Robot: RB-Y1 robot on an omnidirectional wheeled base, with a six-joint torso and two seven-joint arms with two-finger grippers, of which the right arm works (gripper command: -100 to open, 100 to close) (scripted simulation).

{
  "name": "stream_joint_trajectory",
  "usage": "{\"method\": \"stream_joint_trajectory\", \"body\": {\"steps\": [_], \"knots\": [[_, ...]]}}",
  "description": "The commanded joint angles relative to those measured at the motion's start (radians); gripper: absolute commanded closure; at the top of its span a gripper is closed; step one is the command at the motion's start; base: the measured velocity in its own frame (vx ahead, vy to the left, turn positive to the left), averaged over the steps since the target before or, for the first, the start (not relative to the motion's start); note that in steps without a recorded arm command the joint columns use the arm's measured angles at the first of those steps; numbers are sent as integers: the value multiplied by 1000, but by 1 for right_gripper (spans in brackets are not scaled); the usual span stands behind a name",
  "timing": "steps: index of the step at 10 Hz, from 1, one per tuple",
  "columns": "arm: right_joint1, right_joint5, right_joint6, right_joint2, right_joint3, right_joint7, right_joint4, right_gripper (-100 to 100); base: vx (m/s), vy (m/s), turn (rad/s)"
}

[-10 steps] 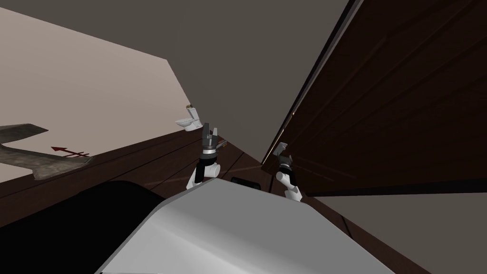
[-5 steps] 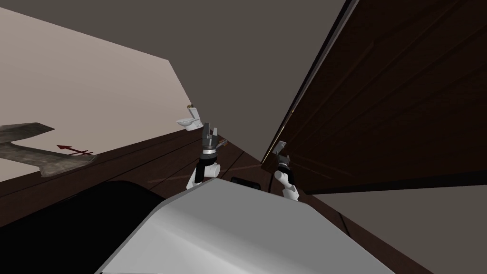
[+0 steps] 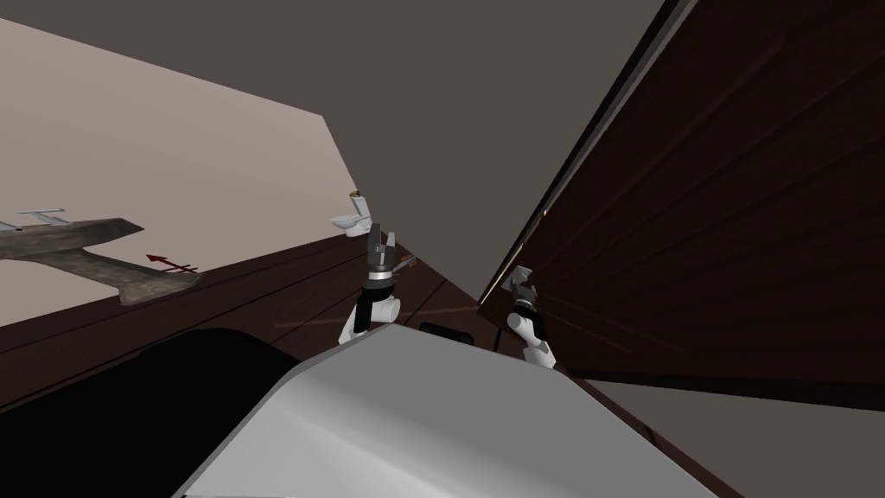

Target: Pull the door open

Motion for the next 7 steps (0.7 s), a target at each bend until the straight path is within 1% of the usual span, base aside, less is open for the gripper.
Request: {"method": "stream_joint_trajectory", "body": {"steps": [1, 2, 3, 4, 7], "knots": [[9, -10, -5, -26, -12, -20, 6, -100, 239, -7, 109], [11, -17, -8, -45, -21, -33, 14, -100, 211, -45, 126], [4, -13, -2, -32, -17, -21, 13, -100, 93, -29, 31], [4, -13, -2, -32, -17, -21, 13, 100, -6, -1, -55], [4, -13, -2, -32, -17, -21, 13, 100, -31, 0, 3]]}}
